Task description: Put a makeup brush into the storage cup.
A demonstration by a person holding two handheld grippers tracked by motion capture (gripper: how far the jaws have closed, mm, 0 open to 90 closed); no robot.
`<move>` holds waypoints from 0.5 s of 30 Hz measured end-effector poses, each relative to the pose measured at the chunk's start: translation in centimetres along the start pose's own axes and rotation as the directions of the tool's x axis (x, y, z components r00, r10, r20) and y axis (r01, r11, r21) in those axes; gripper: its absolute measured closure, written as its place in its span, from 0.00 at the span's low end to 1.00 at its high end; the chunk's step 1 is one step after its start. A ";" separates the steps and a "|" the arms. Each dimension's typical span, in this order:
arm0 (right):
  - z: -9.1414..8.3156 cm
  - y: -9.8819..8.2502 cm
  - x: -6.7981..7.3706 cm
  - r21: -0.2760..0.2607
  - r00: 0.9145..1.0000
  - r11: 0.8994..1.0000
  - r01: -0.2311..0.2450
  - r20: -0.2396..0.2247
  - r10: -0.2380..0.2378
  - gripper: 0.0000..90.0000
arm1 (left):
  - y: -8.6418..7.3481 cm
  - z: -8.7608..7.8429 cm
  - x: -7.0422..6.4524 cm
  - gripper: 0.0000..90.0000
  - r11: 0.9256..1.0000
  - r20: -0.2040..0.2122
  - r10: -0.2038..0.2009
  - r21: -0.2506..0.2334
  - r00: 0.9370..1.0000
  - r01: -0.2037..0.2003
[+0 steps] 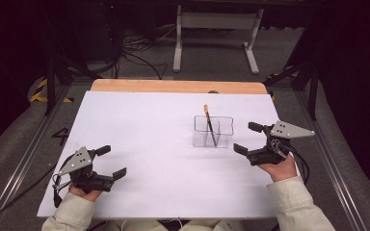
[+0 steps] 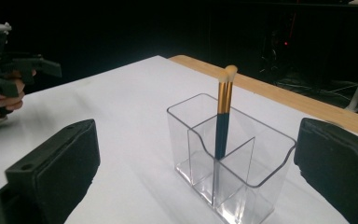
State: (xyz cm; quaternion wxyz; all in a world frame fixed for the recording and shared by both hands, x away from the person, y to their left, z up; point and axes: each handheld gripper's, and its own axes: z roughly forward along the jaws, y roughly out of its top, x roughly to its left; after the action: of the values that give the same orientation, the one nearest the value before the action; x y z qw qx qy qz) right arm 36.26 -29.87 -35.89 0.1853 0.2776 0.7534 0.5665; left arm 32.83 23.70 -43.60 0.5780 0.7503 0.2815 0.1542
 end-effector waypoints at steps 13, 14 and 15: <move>0.1 -2.1 0.9 0.064 0.999 0.997 0.041 -0.027 -0.039 0.00 | -0.1 -0.1 0.0 0.00 1.000 0.018 0.002 -0.007 1.000 -0.002; 0.1 -2.3 1.0 0.061 0.999 0.997 0.042 -0.034 -0.040 0.00 | -0.1 -0.1 0.0 0.00 1.000 0.021 -0.001 -0.007 1.000 0.001; 0.2 -2.5 1.0 0.054 0.998 0.998 0.044 -0.040 -0.042 0.00 | -0.1 -0.1 0.0 0.00 1.000 0.022 -0.001 -0.006 1.000 0.001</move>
State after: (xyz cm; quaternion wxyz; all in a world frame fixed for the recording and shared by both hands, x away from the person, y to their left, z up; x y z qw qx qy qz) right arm 35.02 -29.62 -38.29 0.1750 0.2552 0.7778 0.5470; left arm 32.78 23.77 -43.68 0.5835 0.7500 0.2749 0.1467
